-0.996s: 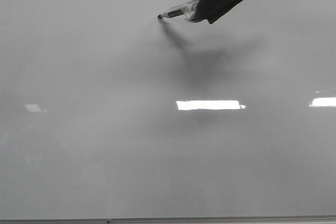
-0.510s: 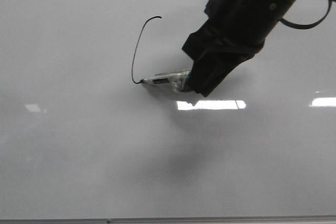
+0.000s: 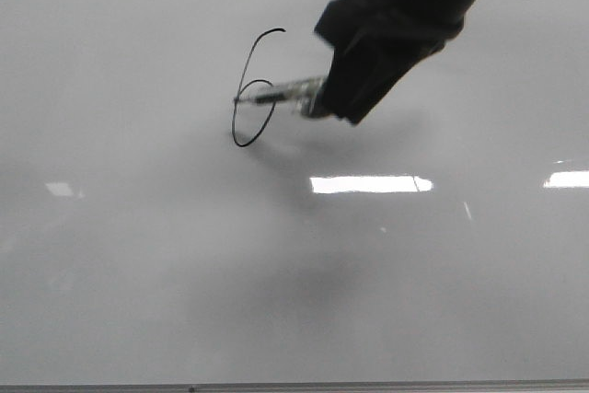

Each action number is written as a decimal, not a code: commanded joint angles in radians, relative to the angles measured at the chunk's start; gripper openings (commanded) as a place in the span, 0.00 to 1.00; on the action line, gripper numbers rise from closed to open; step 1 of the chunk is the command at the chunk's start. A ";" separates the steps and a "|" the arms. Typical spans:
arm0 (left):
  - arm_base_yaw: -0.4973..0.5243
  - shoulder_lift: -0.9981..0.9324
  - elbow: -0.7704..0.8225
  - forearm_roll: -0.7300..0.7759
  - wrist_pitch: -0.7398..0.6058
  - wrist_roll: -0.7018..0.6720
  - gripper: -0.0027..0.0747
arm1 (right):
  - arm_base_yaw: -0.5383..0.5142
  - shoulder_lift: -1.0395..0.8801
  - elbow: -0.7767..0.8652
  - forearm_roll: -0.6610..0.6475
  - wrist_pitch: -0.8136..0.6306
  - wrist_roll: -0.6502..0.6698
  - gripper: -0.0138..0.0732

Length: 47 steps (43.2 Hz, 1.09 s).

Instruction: Write number 6 on whiteboard

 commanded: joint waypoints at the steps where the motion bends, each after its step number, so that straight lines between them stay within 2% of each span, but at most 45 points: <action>1: -0.005 0.011 -0.028 -0.042 -0.106 -0.020 0.01 | 0.010 -0.168 0.005 0.003 -0.021 -0.065 0.09; 8: -0.005 0.129 -0.113 0.063 -0.013 -0.021 0.01 | 0.049 -0.261 0.017 0.001 0.115 -0.257 0.09; 13: -0.005 0.272 -0.224 0.117 0.076 -0.021 0.05 | 0.106 -0.288 0.017 -0.008 0.156 -0.304 0.09; 18: -0.007 0.406 -0.347 0.117 0.162 0.005 0.26 | 0.163 -0.292 0.017 -0.016 0.175 -0.304 0.09; 22: -0.007 0.486 -0.430 0.117 0.208 0.028 0.53 | 0.203 -0.292 0.017 -0.016 0.182 -0.304 0.09; 24: -0.007 0.519 -0.461 0.117 0.217 0.049 0.63 | 0.222 -0.292 0.017 -0.016 0.182 -0.304 0.09; 26: -0.007 0.551 -0.486 0.125 0.230 0.058 0.68 | 0.238 -0.292 0.017 -0.016 0.182 -0.304 0.09; 33: -0.007 0.641 -0.514 0.173 0.262 0.062 0.63 | 0.273 -0.302 0.017 -0.016 0.182 -0.304 0.09; 47: -0.007 0.707 -0.514 0.163 0.200 0.062 0.40 | 0.281 -0.309 0.017 0.010 0.182 -0.304 0.09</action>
